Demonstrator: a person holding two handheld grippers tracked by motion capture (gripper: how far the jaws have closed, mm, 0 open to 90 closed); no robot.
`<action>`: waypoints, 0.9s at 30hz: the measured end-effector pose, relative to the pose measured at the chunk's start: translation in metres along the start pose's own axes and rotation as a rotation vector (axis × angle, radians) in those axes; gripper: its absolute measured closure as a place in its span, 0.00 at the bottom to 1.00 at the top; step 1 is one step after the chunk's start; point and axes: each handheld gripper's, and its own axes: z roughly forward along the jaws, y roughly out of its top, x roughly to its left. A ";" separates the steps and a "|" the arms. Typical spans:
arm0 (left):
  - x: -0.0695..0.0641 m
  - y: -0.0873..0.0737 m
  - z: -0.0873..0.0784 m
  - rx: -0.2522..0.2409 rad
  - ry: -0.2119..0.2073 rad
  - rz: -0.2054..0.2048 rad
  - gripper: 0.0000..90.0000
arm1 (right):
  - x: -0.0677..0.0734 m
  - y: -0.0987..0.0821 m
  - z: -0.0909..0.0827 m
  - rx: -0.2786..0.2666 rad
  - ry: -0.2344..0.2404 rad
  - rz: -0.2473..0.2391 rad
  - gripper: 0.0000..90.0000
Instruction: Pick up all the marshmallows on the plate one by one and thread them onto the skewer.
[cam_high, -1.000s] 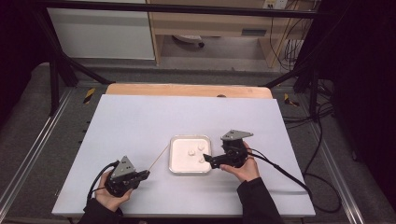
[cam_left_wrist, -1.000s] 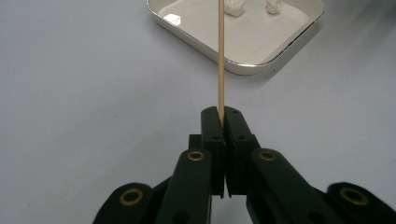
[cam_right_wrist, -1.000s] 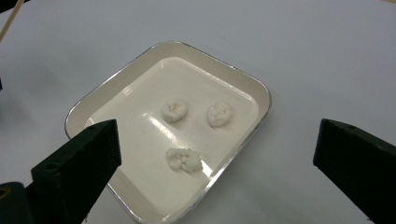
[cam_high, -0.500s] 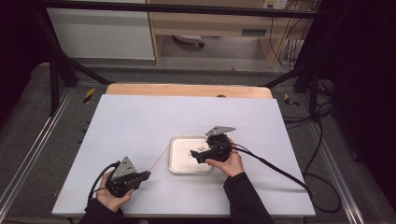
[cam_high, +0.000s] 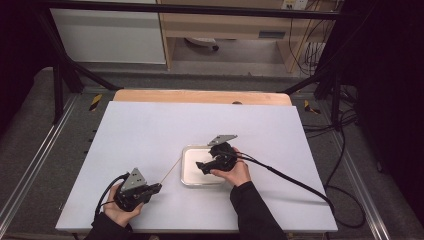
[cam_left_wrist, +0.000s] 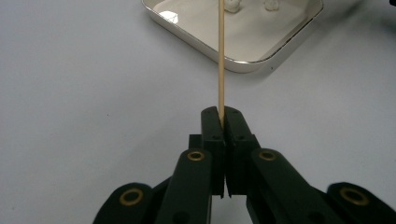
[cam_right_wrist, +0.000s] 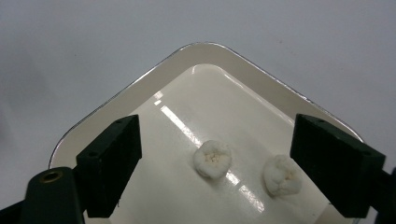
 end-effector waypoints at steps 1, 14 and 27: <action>0.000 0.000 0.000 0.000 0.000 0.001 0.98 | 0.000 0.000 0.001 -0.004 0.003 -0.004 0.23; 0.000 0.000 0.000 -0.002 0.001 0.001 0.98 | 0.000 -0.006 0.009 0.038 0.033 -0.003 0.49; 0.000 0.000 0.000 -0.002 0.001 0.001 0.98 | 0.000 -0.010 0.014 0.063 0.021 -0.013 0.64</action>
